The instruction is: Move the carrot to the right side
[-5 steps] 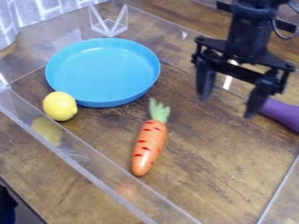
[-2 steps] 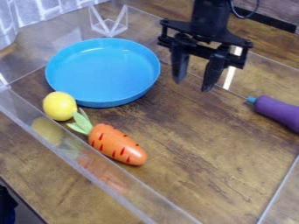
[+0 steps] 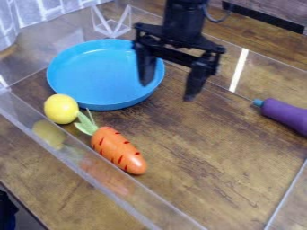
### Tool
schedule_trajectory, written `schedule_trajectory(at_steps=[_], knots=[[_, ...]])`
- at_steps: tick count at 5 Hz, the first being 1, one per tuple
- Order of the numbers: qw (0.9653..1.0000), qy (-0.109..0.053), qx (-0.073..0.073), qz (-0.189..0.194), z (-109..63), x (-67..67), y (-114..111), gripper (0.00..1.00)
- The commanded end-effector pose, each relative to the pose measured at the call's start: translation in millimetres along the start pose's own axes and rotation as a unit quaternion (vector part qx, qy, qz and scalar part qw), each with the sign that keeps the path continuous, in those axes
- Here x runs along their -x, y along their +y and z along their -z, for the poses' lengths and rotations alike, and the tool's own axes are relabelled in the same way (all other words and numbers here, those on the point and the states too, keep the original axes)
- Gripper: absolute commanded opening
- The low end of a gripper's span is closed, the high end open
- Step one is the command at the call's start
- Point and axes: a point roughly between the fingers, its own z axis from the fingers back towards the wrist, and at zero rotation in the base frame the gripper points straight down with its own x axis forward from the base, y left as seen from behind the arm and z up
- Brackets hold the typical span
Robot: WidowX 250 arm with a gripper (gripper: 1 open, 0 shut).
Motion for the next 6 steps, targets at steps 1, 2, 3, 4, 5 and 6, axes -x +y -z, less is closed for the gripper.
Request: schedule_trajectory(at_steps=[1,2,3,4,5,6], knots=[[0.9993,-0.038,0.002,-0.008,-17.4,1.8,39,1.00],[0.9991,-0.042,0.001,-0.006,-14.6,8.6,72,0.00],[0.9990,-0.043,0.002,0.006,-12.1,16.9,95,1.00],[0.9986,-0.038,0.003,0.037,-14.0,22.8,100,1.00],[0.9969,-0.036,0.005,0.070,-14.5,22.1,109,1.00],[0.9894,-0.036,0.008,0.140,-4.3,14.2,103,1.00]])
